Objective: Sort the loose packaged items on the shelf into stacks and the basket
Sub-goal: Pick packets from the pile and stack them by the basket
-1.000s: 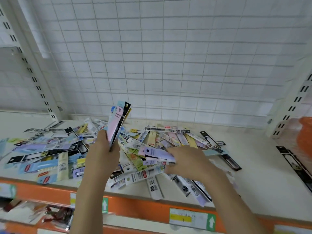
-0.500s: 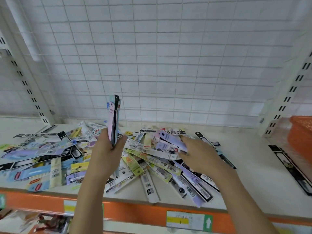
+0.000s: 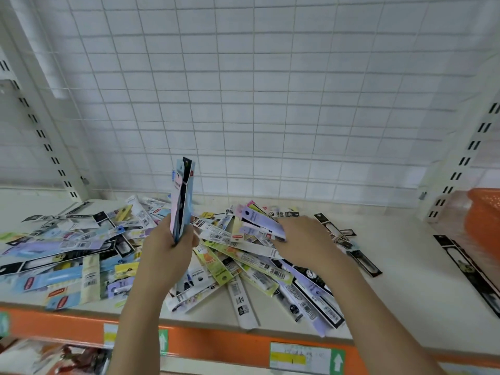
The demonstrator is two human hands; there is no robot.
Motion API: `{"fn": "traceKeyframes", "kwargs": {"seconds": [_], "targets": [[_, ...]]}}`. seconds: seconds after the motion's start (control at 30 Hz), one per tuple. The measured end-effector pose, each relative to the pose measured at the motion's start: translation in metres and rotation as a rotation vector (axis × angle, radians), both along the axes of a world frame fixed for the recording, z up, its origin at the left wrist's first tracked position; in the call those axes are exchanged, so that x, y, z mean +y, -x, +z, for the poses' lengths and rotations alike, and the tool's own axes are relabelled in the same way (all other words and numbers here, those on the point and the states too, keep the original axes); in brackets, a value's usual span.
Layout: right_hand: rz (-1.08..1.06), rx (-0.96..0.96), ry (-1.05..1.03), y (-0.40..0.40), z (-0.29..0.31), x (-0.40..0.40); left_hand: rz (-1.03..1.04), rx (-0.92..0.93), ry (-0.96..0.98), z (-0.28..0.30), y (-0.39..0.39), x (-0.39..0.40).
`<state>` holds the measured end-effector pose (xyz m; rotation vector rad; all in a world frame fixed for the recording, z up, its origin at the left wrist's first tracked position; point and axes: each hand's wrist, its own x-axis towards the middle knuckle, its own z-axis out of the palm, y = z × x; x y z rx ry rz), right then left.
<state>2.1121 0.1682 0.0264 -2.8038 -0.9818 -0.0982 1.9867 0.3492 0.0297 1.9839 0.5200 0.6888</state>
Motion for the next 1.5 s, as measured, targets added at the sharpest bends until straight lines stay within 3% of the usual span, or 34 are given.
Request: {"fn": "traceKeyframes", "kwargs": {"seconds": [0.4, 0.7, 1.03, 1.13, 1.5], "targets": [[0.045, 0.084, 0.088, -0.001, -0.024, 0.023, 0.167, 0.130, -0.090, 0.006, 0.003, 0.006], [-0.100, 0.191, -0.250, -0.004, 0.006, -0.019, 0.160, 0.113, -0.100, 0.002, -0.012, 0.005], [-0.255, 0.260, -0.460, -0.017, 0.006, -0.081, 0.024, 0.199, -0.158, 0.001, -0.051, -0.007], [-0.317, 0.183, -0.431, -0.019, 0.005, -0.091, -0.046, 0.256, -0.263, 0.003, -0.074, -0.016], [-0.435, 0.238, -0.554, -0.035, 0.012, -0.116, -0.409, 0.563, -0.655, -0.009, -0.189, -0.034]]}}
